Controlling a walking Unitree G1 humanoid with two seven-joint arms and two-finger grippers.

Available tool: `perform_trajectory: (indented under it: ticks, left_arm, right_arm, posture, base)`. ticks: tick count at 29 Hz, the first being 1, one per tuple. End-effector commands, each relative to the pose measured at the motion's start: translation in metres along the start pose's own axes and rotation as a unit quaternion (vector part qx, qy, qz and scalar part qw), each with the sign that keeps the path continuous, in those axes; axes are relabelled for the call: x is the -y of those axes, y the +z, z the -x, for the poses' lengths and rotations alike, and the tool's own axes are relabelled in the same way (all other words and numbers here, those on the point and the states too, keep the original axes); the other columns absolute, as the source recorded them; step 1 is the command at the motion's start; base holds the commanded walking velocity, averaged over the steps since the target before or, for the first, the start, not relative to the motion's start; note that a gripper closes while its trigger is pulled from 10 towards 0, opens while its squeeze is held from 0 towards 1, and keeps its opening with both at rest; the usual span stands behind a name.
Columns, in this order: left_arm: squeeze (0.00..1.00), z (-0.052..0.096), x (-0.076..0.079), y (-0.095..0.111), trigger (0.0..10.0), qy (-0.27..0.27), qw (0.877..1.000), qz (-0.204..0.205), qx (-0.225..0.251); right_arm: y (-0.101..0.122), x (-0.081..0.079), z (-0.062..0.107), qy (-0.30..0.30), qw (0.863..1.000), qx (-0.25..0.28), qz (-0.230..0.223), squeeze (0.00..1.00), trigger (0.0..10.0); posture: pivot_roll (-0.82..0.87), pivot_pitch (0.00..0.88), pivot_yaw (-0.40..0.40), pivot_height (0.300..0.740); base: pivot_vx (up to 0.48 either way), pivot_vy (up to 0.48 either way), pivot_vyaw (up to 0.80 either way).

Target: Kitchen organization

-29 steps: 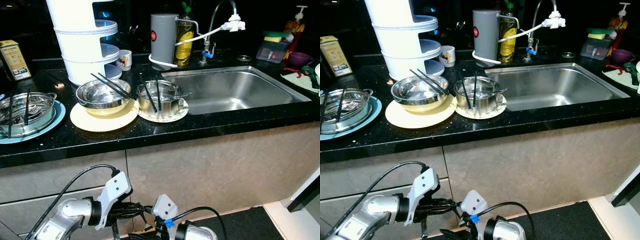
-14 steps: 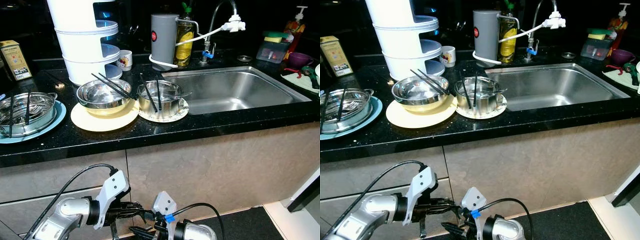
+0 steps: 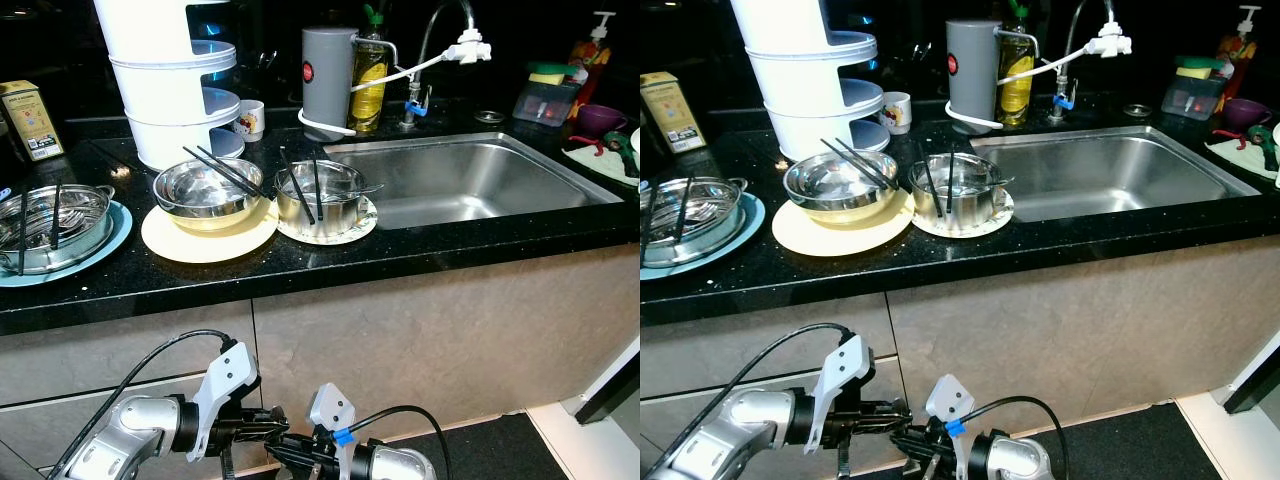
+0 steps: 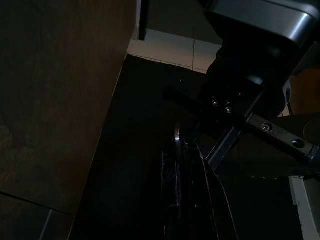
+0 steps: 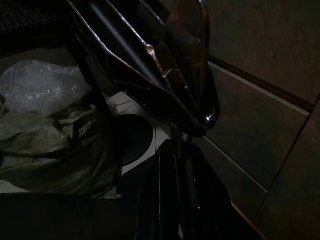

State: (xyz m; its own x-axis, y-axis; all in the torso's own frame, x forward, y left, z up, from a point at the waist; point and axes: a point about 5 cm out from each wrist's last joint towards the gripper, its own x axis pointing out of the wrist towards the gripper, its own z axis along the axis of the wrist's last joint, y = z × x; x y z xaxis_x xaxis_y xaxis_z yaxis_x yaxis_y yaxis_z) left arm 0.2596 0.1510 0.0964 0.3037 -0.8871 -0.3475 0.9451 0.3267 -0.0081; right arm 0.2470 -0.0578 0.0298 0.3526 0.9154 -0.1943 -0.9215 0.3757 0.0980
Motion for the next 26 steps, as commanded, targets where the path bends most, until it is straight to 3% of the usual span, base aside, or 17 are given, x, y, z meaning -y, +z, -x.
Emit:
perform_trajectory:
  ticks: [1,4,5,6,7,14,21,22,23,24,26]
  left_arm:
    - [0.00,0.002,-0.003,-0.001,0.0,0.016,1.000,0.000,-0.006]
    - [0.00,0.002,-0.005,-0.002,0.0,0.029,1.000,-0.006,-0.008]
    - [0.64,0.002,-0.008,-0.002,3.1,0.046,0.999,-0.002,-0.007]
    - [0.85,0.002,-0.010,-0.003,4.5,0.054,0.998,0.005,-0.009]
    - [1.00,0.003,-0.012,-0.003,10.0,0.060,0.998,0.015,-0.008]
    - [1.00,0.007,-0.012,-0.001,10.0,0.051,0.999,0.013,-0.011]
    - [1.00,0.014,-0.019,-0.001,10.0,0.075,0.997,0.005,-0.017]
    - [0.69,0.016,-0.021,-0.002,10.0,0.082,0.996,0.002,-0.023]
    - [0.69,0.017,-0.022,-0.003,10.0,0.085,0.996,0.004,-0.028]
    - [0.00,0.020,-0.024,-0.006,10.0,0.092,0.995,0.008,-0.041]
    - [0.00,0.022,-0.025,-0.008,10.0,0.096,0.994,0.012,-0.050]
  right_arm:
    - [-0.002,-0.004,-0.001,0.003,1.000,0.009,-0.016,0.00,0.0]
    - [-0.001,-0.003,0.000,0.004,1.000,0.011,-0.016,0.00,0.0]
    - [-0.001,-0.003,0.000,0.004,1.000,0.012,-0.016,0.00,0.0]
    - [0.000,-0.003,0.000,0.004,1.000,0.012,-0.016,0.00,0.0]
    - [0.000,-0.003,0.001,0.004,1.000,0.013,-0.016,0.00,0.0]
    - [0.000,-0.001,0.002,0.001,1.000,0.015,-0.015,0.00,0.0]
    - [-0.001,0.002,0.009,0.003,1.000,0.008,-0.011,0.00,0.0]
    - [-0.002,0.003,0.010,0.004,1.000,0.004,-0.010,0.00,0.0]
    - [-0.004,0.003,0.012,0.004,1.000,0.000,-0.010,0.00,0.0]
    - [-0.008,0.004,0.016,0.000,1.000,-0.009,-0.011,0.00,0.0]
    - [-0.011,0.005,0.019,-0.003,1.000,-0.015,-0.013,0.00,0.0]
  posture:
    - [-0.04,0.087,-0.006,0.740]
    - [-0.04,0.086,-0.005,0.740]
    - [-0.04,0.086,-0.006,0.740]
    - [-0.04,0.086,-0.006,0.740]
    - [-0.04,0.086,-0.006,0.740]
    - [-0.04,0.086,-0.006,0.740]
    - [-0.04,0.087,-0.006,0.740]
    - [-0.04,0.087,-0.006,0.740]
    - [-0.04,0.087,-0.006,0.740]
    - [-0.04,0.087,-0.006,0.740]
    - [-0.04,0.087,-0.006,0.740]
  base:
    - [0.000,0.000,0.00]
    - [0.000,0.000,0.00]
    - [0.000,0.000,0.00]
    - [0.000,0.000,0.00]
    - [0.000,0.000,0.00]
    - [0.000,0.000,0.00]
    - [0.000,0.000,0.00]
    - [0.000,0.000,0.00]
    - [0.000,0.000,0.00]
    - [0.000,0.000,0.00]
    - [0.000,0.000,0.00]
